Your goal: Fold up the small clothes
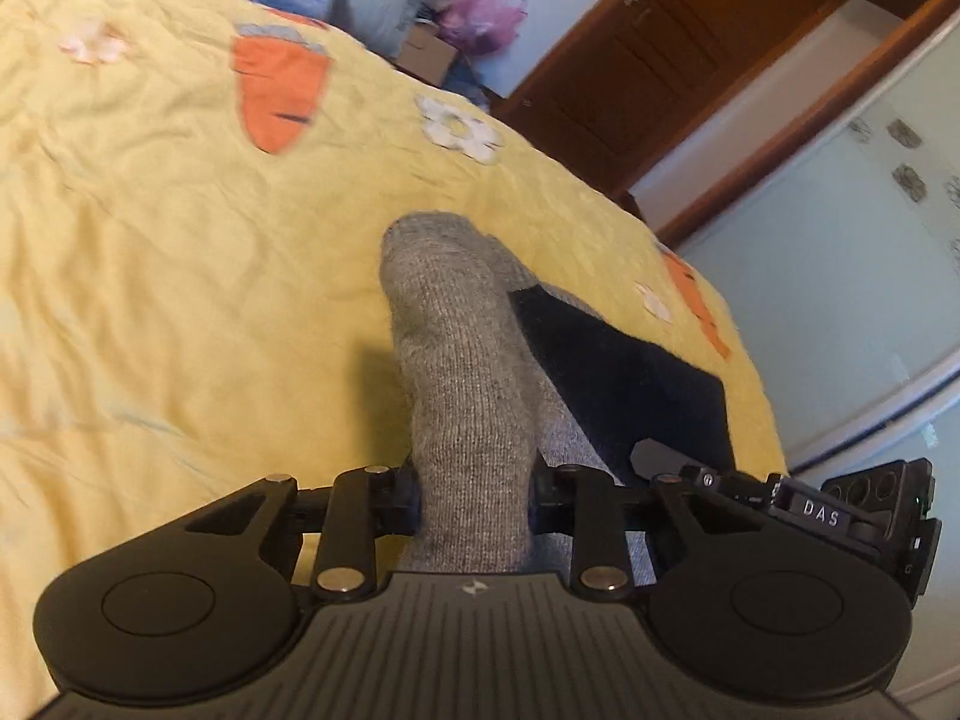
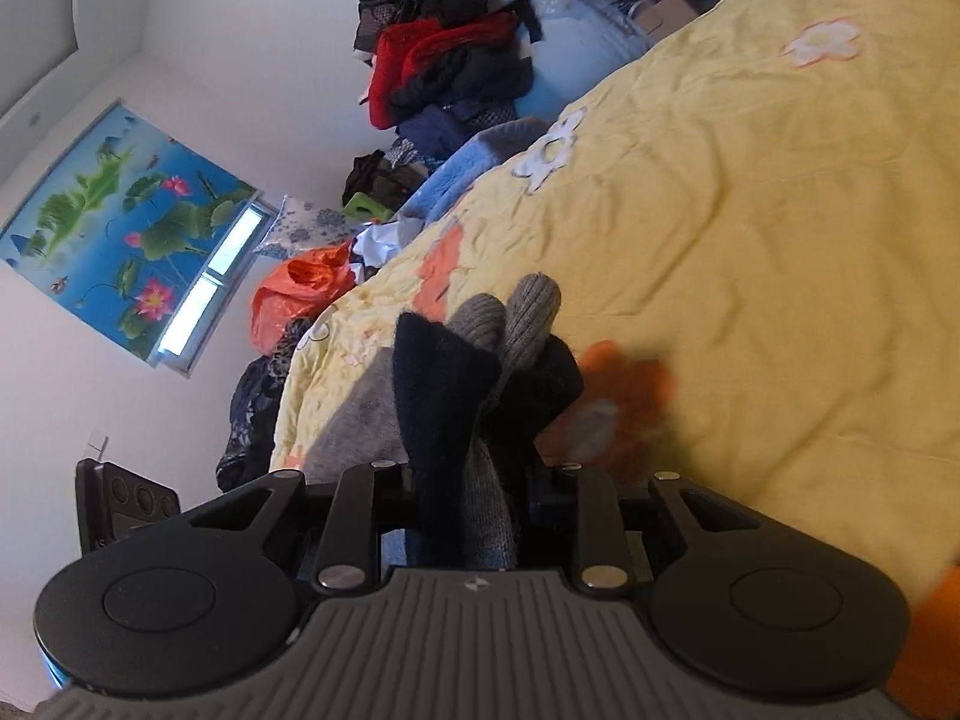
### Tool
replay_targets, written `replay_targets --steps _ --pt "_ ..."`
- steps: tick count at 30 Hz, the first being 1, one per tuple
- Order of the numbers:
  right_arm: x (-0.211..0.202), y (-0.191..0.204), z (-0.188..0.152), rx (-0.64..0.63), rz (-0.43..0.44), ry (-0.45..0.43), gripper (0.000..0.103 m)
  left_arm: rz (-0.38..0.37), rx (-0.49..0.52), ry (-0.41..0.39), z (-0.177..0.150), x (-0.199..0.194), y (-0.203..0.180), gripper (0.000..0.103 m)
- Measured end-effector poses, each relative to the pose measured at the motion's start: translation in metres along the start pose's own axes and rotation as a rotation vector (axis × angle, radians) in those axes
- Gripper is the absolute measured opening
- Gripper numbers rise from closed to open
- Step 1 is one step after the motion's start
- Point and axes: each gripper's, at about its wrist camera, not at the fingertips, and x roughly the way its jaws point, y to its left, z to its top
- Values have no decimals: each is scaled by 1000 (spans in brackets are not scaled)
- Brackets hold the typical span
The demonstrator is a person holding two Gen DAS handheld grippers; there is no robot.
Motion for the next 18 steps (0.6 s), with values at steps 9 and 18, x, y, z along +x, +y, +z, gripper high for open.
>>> replay_targets --steps 9,18 --pt "25 -5 -13 33 -74 28 58 7 -31 18 -51 -37 47 73" --pt "-68 45 -86 -251 -147 58 50 291 272 -180 -144 -81 5 74"
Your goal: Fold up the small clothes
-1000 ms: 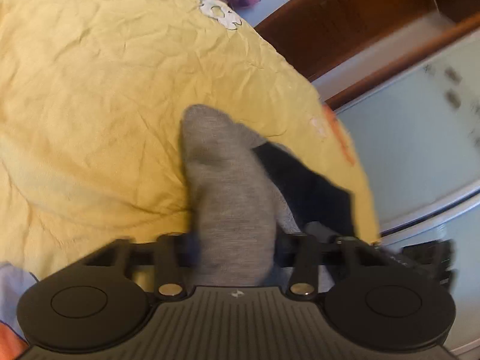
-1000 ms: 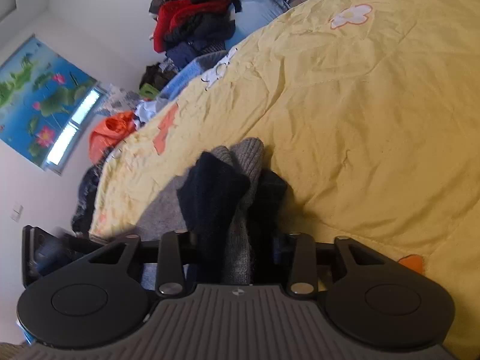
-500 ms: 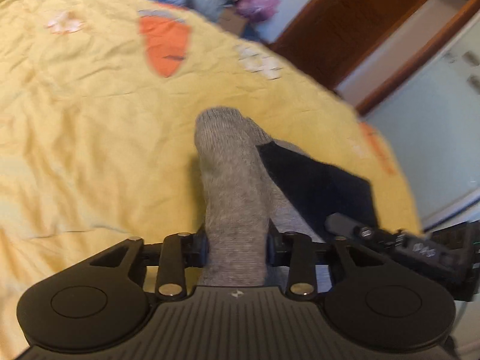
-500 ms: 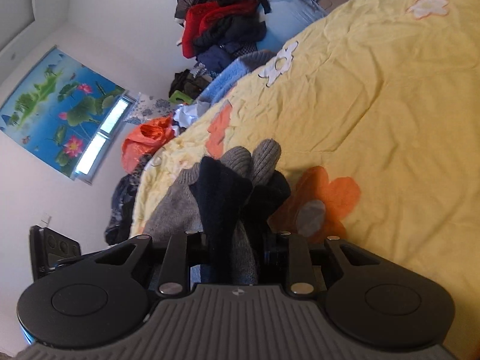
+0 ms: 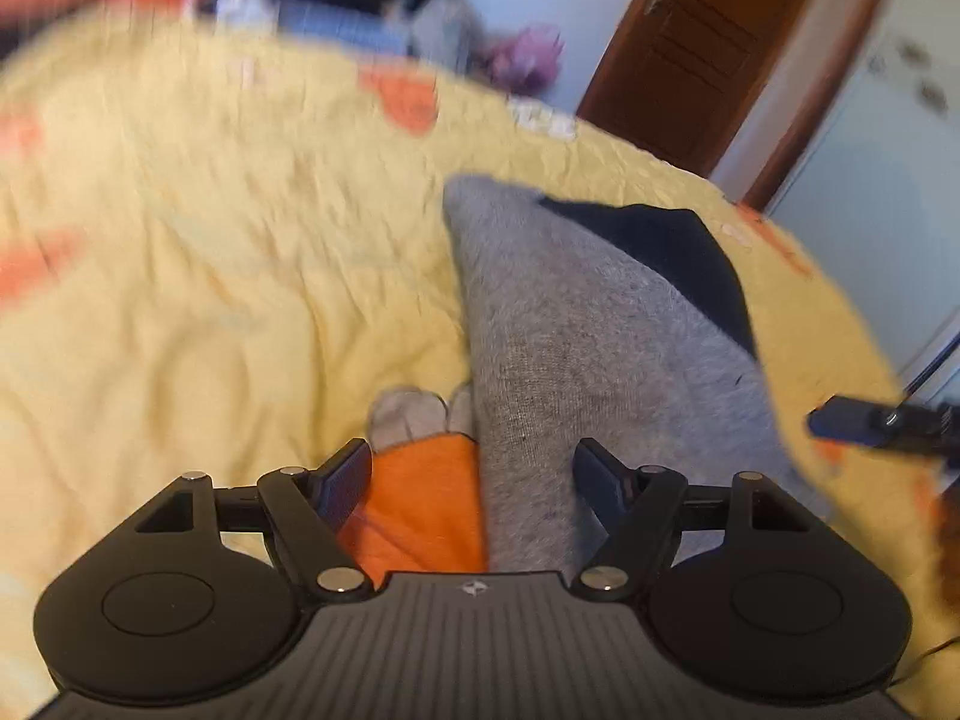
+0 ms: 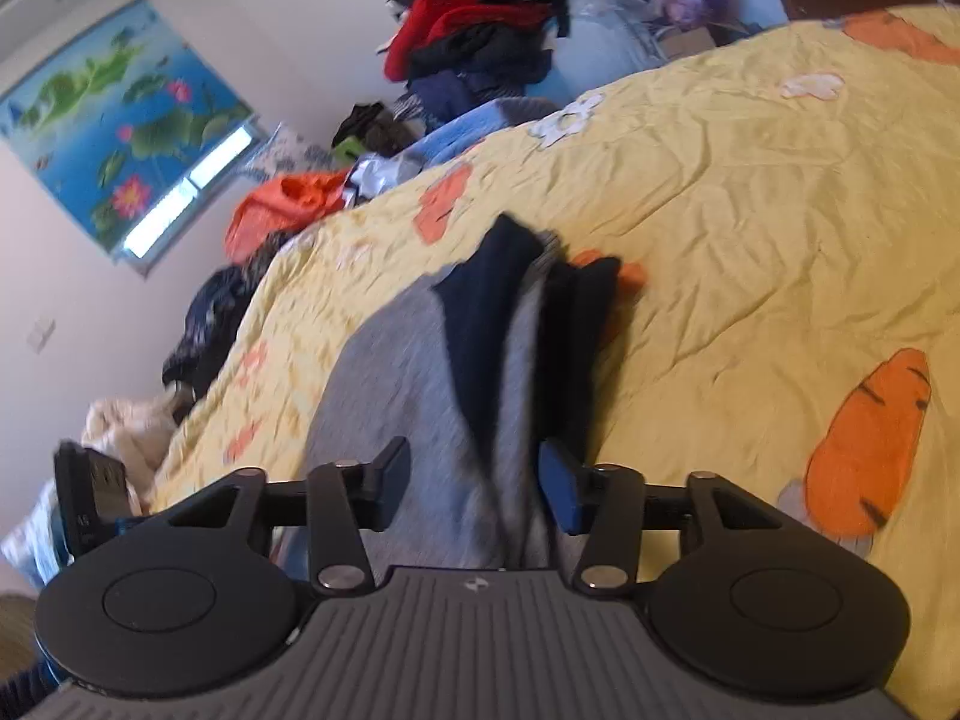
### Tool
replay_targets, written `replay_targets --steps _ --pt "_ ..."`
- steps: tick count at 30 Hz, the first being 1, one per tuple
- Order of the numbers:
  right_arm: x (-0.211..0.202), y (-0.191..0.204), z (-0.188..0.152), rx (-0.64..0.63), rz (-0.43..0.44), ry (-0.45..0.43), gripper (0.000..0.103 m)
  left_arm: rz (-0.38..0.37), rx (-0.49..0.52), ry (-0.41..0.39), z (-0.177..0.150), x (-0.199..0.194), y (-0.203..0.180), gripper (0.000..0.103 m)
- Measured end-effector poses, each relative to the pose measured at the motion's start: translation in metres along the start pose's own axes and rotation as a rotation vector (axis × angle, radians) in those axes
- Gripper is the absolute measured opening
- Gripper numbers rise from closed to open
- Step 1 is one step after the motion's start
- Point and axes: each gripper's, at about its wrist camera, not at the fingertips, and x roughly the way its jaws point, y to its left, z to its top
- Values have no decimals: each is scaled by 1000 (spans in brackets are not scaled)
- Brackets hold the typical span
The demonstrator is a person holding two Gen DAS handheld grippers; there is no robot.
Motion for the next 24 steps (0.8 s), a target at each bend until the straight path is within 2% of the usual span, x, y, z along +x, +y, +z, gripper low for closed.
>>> replay_targets --steps 1,2,3,4,6,7,8,10,12,15,18,24 --pt "1 9 -5 -41 -9 21 50 73 151 -57 -10 -6 -21 74" --pt "4 19 -10 -93 -25 39 46 114 283 -100 -20 -13 -39 74" --pt "9 29 -15 -159 -55 63 46 122 379 -128 -31 -17 -51 74" --pt "15 36 -20 -212 -95 89 47 122 461 -144 -41 -20 -62 75" --pt "27 42 -27 -264 -143 121 40 139 551 -128 -55 -13 -73 75" --pt "31 43 -28 -275 -145 128 24 155 563 -111 -59 -7 -75 73" --pt "35 43 -29 -277 -150 137 13 160 548 -109 -60 -4 -73 73" --pt "36 43 -29 -278 -152 124 13 142 493 -101 -55 -3 -67 71" --pt "33 42 -28 -269 -166 116 13 108 478 -78 -49 -6 -65 62" --pt "24 41 -24 -257 -172 92 13 74 483 -73 -52 -15 -63 62" --pt "25 34 -22 -216 -149 120 20 56 471 -44 -54 -9 -62 62" --pt "31 32 -26 -192 -147 146 22 65 426 -11 -55 -4 -56 62"
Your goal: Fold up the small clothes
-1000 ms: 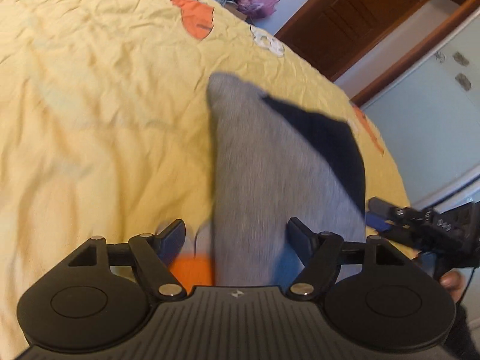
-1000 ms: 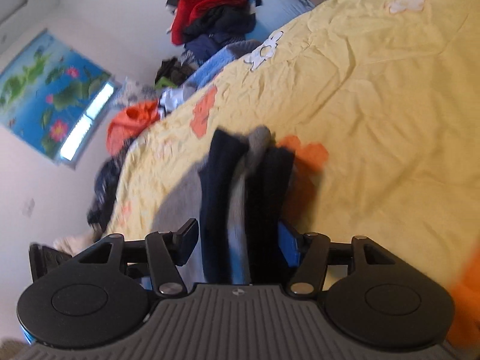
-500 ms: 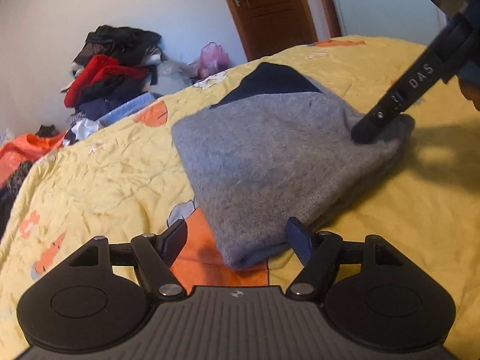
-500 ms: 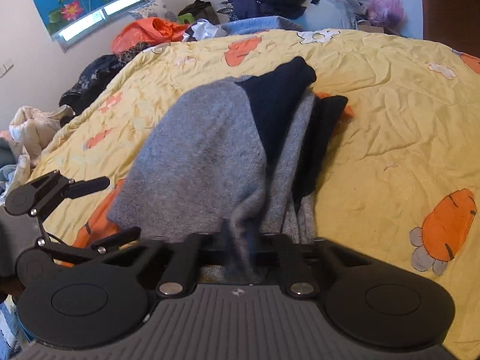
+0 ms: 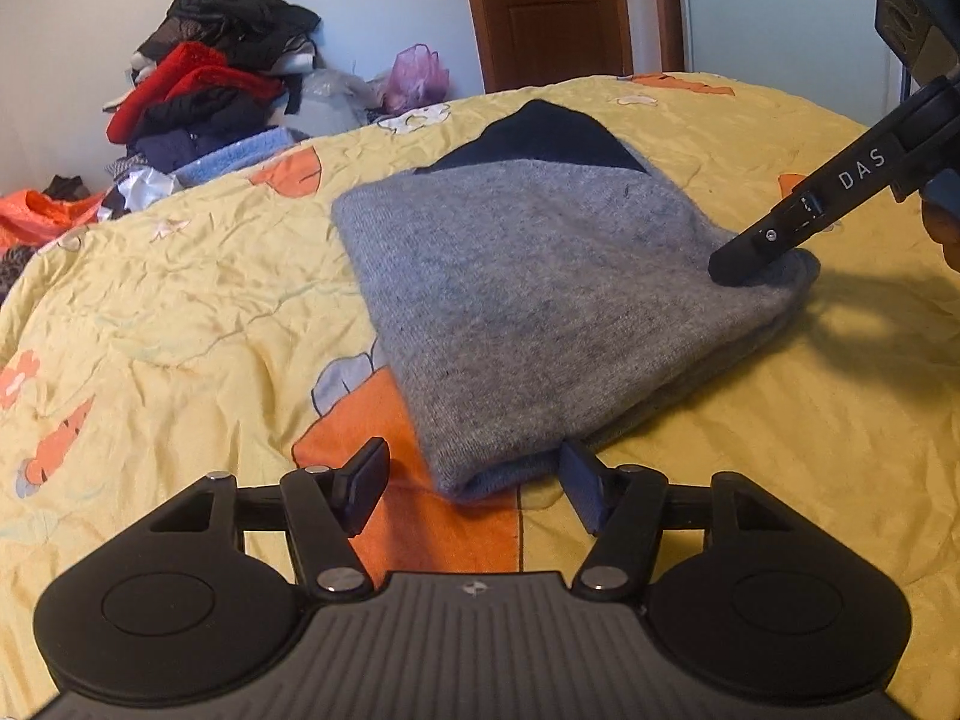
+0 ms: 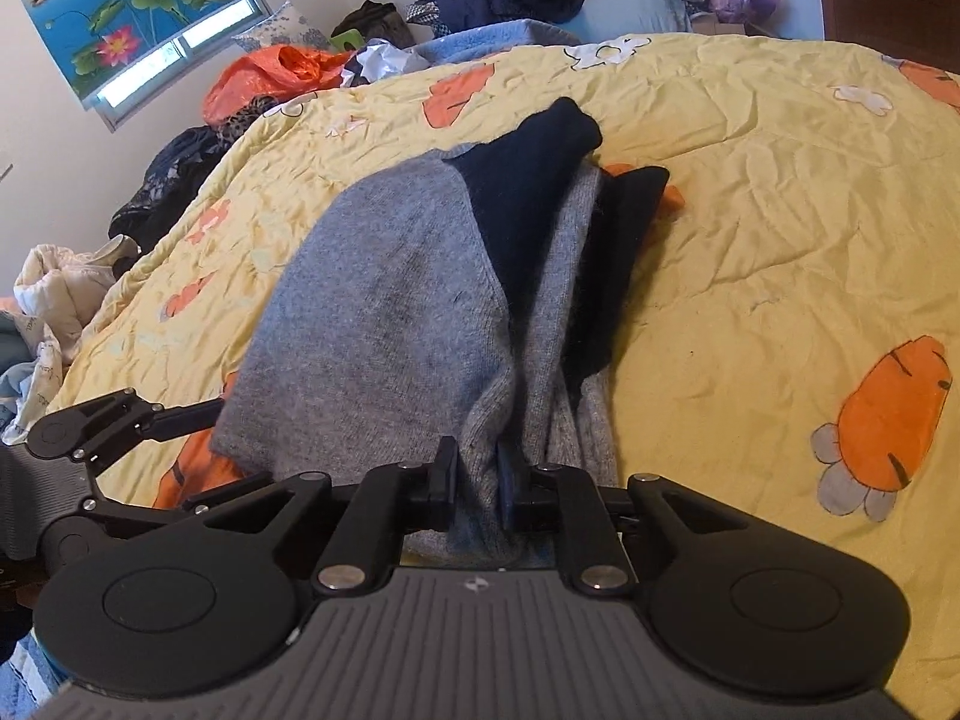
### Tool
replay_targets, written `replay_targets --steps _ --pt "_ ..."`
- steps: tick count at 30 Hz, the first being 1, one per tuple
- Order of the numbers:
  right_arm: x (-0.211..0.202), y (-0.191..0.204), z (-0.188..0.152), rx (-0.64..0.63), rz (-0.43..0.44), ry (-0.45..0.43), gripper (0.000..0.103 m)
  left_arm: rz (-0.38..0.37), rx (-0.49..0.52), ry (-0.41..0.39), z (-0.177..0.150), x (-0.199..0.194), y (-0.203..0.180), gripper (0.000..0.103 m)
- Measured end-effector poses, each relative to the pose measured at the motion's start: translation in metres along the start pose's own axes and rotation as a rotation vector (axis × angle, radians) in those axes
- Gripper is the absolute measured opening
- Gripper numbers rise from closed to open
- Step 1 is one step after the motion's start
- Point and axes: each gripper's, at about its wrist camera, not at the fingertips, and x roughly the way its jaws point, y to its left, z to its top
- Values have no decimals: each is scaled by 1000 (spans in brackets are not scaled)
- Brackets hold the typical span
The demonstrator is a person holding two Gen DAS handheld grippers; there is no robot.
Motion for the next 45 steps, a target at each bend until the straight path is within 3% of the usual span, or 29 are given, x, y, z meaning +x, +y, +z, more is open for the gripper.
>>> replay_targets --steps 4,6,7,8,9,14,16,18,21,22,23,25,29,30,31,32,34,37,39,40,41,42,43,45 --pt "-1 -3 1 16 11 7 24 6 -27 5 0 0 6 62" --pt "0 -6 1 33 18 9 24 3 -72 -1 2 2 12 45" --pt "2 -7 1 38 21 12 24 -16 -95 7 4 4 14 29" --pt "4 -7 0 38 22 21 19 -25 -114 9 6 6 15 15" --pt "5 -6 1 34 21 20 12 -15 -119 6 8 6 14 11" --pt "-19 -8 1 13 -18 -34 11 -3 -102 6 3 -2 16 9" --pt "-6 -19 -9 31 -42 15 11 21 -88 5 1 2 10 9" --pt "-2 -18 -14 26 -21 -13 14 43 -66 5 3 1 4 9" --pt "-10 -14 0 19 14 -12 42 50 -49 2 0 0 3 11" --pt "-18 -16 9 27 21 -63 57 50 -55 -3 -1 1 4 11" --pt "-24 -19 19 45 30 -127 63 49 -64 -4 -1 1 5 11" --pt "-23 -32 47 131 38 -200 62 56 -74 1 0 2 4 11" --pt "22 -47 95 223 29 -153 62 59 -95 19 4 4 4 11" --pt "38 -47 102 220 -6 -116 61 53 -103 27 5 4 6 11" --pt "52 -46 105 209 -29 -83 33 45 -113 34 6 4 8 11" --pt "62 -44 106 170 -28 -48 16 39 -120 38 6 4 9 11" --pt "62 -38 108 98 -60 -64 15 29 -131 41 5 5 12 11" --pt "66 -62 104 169 -82 -73 16 29 -134 40 5 6 11 11" --pt "69 -63 91 167 -76 -102 18 34 -130 37 5 6 10 11" --pt "66 -60 87 160 -80 -126 29 34 -131 35 5 6 10 11" --pt "61 -59 86 165 -98 -146 52 34 -131 34 4 6 10 11" --pt "54 -57 84 175 -136 -166 64 34 -129 34 4 5 10 11" --pt "43 -55 81 186 -184 -208 70 34 -127 37 3 4 10 12" --pt "24 -45 74 161 -208 -303 68 33 -131 54 3 1 11 12"
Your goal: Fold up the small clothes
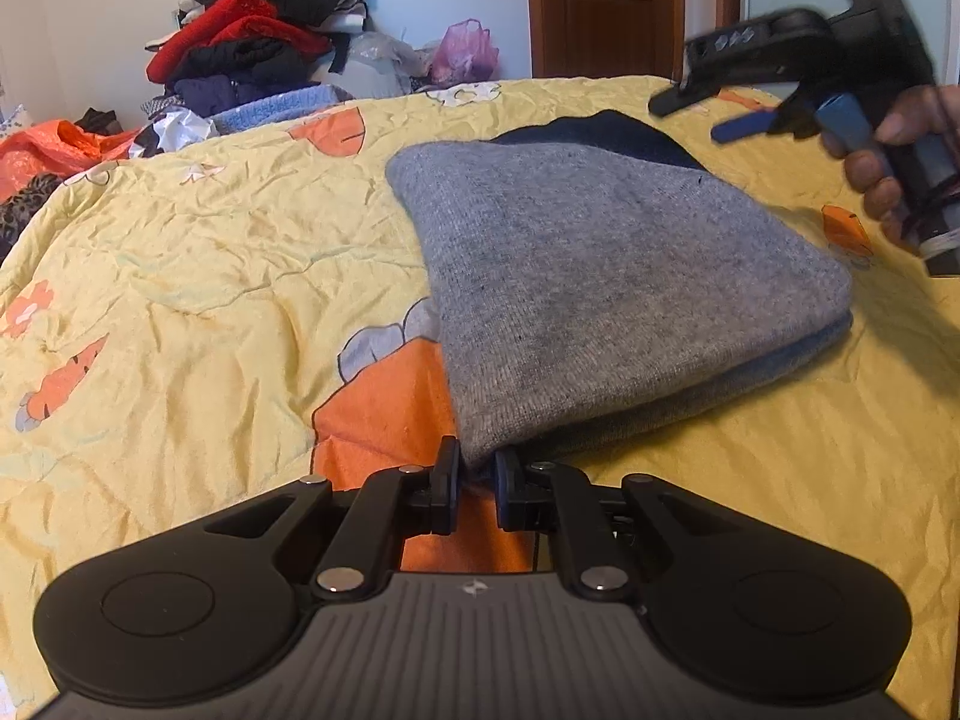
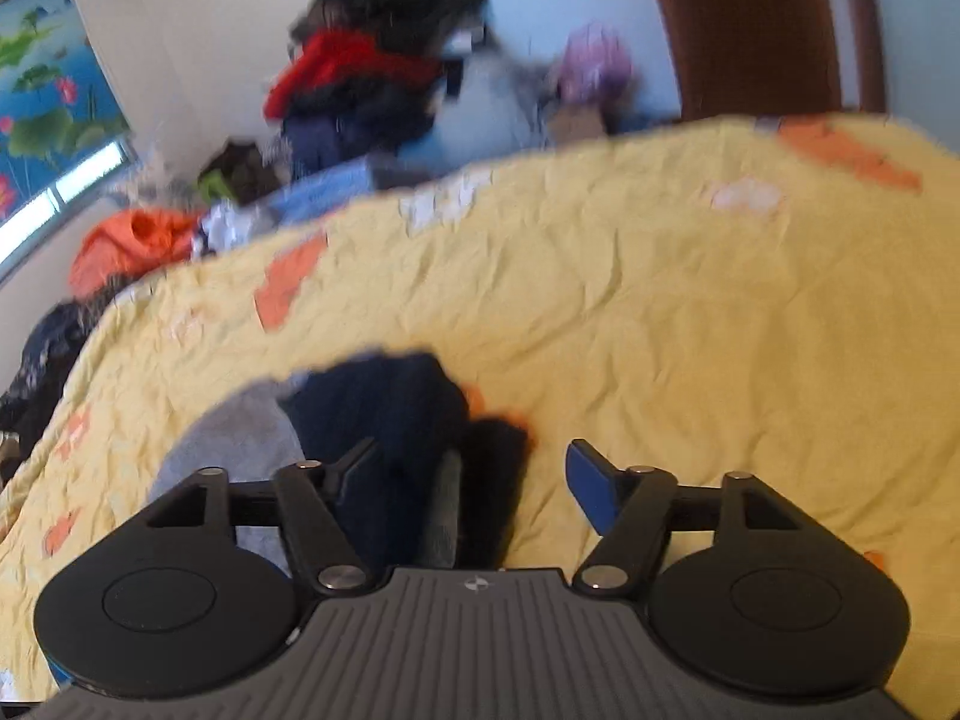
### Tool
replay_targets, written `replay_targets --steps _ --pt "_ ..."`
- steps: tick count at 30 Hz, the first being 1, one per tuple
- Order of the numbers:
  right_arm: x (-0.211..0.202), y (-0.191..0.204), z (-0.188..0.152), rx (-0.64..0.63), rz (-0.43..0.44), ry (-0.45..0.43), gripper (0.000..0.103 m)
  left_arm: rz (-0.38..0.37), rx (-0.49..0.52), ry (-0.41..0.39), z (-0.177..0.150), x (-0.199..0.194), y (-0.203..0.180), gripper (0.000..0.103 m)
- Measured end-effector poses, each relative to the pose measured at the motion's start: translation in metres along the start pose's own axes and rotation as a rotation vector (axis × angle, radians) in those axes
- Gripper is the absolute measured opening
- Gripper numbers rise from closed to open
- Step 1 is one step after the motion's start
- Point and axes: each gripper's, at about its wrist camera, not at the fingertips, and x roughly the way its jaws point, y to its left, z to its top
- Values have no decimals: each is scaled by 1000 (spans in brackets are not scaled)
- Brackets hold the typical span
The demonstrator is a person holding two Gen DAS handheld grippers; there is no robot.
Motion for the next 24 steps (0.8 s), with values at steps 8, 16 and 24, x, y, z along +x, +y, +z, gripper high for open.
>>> replay_targets --steps 8,16,24 --pt "-26 58 -7 -276 141 -19 69 -58 -139 -90 27 -62 33 14" --pt "31 70 4 -166 89 33 72 2 -97 -46 69 38 -15 17" --pt "63 53 -19 -242 42 99 76 -16 -68 -56 60 46 -12 18"
